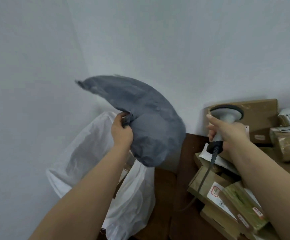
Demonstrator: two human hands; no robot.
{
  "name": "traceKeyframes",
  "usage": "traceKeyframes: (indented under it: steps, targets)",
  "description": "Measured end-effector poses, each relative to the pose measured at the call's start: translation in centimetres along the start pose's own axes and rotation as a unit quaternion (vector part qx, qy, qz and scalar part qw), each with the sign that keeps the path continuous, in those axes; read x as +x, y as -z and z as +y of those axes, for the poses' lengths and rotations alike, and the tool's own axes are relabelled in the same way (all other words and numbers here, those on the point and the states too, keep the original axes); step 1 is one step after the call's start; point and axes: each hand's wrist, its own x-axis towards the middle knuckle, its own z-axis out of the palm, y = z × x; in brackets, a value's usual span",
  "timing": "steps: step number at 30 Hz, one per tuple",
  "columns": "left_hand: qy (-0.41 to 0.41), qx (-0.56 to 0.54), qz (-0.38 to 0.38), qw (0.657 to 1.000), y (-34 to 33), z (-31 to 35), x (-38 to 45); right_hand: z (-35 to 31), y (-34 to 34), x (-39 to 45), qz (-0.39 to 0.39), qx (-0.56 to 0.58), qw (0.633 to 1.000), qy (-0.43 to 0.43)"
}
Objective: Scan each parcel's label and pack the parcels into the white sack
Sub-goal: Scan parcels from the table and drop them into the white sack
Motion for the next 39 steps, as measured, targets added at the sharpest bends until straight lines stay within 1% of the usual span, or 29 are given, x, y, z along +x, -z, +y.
traceKeyframes:
  steps: [2, 4, 5, 6, 8, 9, 10, 12, 13, 14, 16, 17, 19, 21, 23, 26, 28, 30, 32, 33, 35, 37, 39]
  targets:
    - [-0.039, -0.012, -0.023, 0.999, -0.3, 1.1, -0.4, 0.0, -1.2, -0.7, -0.046, -0.016, 0.999, 0.019]
    - [-0.065, -0.027, -0.075, 0.995, -1.2, 2.0, -1.0, -0.3, -2.9, -1.8, -0.095, -0.033, 0.994, 0.047]
    - [-0.091, -0.023, -0.105, 0.990, -1.8, 2.6, -1.5, -0.5, -3.9, -2.4, -0.126, -0.035, 0.990, 0.059]
    - [-0.140, -0.011, -0.140, 0.980, -2.4, 3.2, -2.2, -0.7, -4.9, -3.0, -0.157, -0.036, 0.985, 0.066]
    - [-0.243, 0.014, -0.223, 0.944, -3.6, 4.3, -4.1, -1.0, -6.6, -3.7, -0.192, -0.050, 0.978, 0.070]
    - [-0.265, 0.017, -0.257, 0.929, -4.0, 4.7, -5.2, -1.0, -7.2, -3.7, -0.192, -0.054, 0.978, 0.068]
    - [-0.265, 0.011, -0.288, 0.920, -4.1, 5.2, -5.8, -1.0, -7.6, -3.5, -0.180, -0.044, 0.981, 0.064]
    - [-0.222, -0.017, -0.327, 0.918, -3.6, 5.4, -5.8, -0.7, -7.3, -2.5, -0.132, 0.000, 0.990, 0.044]
    - [-0.189, -0.037, -0.323, 0.927, -3.0, 5.4, -5.3, -0.6, -6.8, -1.8, -0.116, 0.032, 0.992, 0.025]
    - [-0.152, -0.065, -0.298, 0.940, -2.2, 5.4, -4.5, -0.6, -6.1, -1.1, -0.116, 0.071, 0.991, 0.003]
    - [-0.074, -0.121, -0.237, 0.961, -0.6, 5.1, -2.5, -0.8, -4.7, -0.5, -0.144, 0.129, 0.980, -0.051]
    - [-0.036, -0.128, -0.220, 0.966, 0.2, 4.9, -1.6, -1.0, -4.1, -0.5, -0.166, 0.136, 0.974, -0.074]
    - [0.037, -0.107, -0.224, 0.968, 1.1, 4.1, -0.2, -1.7, -3.1, -1.0, -0.201, 0.118, 0.969, -0.087]
    - [0.090, -0.084, -0.242, 0.962, 1.3, 2.8, 0.6, -2.4, -2.5, -1.9, -0.229, 0.091, 0.966, -0.077]
    - [0.125, -0.071, -0.262, 0.954, 1.1, 2.2, 0.9, -3.0, -2.3, -3.0, -0.254, 0.079, 0.962, -0.067]
    - [0.157, -0.027, -0.295, 0.942, 0.4, 1.7, 0.8, -3.8, -2.5, -4.4, -0.259, 0.089, 0.962, -0.022]
    - [0.193, 0.008, -0.297, 0.935, 0.1, 1.3, 0.5, -4.0, -2.5, -5.0, -0.260, 0.091, 0.961, 0.016]
    - [0.242, 0.028, -0.309, 0.919, 0.0, 0.4, 0.1, -4.1, -2.1, -5.0, -0.264, 0.096, 0.959, 0.039]
    - [0.289, 0.021, -0.335, 0.897, -0.2, -0.7, -0.3, -4.1, -1.8, -5.0, -0.261, 0.077, 0.961, 0.055]
    - [0.299, 0.005, -0.348, 0.889, -0.5, -1.2, -0.4, -4.2, -1.8, -5.3, -0.251, 0.066, 0.963, 0.068]
    - [0.297, -0.061, -0.372, 0.877, -1.1, -0.8, -0.9, -4.3, -1.7, -5.4, -0.268, 0.048, 0.959, 0.079]
    - [0.275, -0.111, -0.391, 0.871, -1.9, 0.2, -0.8, -4.1, -1.5, -4.7, -0.272, 0.044, 0.960, 0.048]
    - [0.238, -0.141, -0.399, 0.874, -2.4, 1.1, -0.1, -3.7, -1.2, -3.6, -0.273, 0.037, 0.961, 0.015]
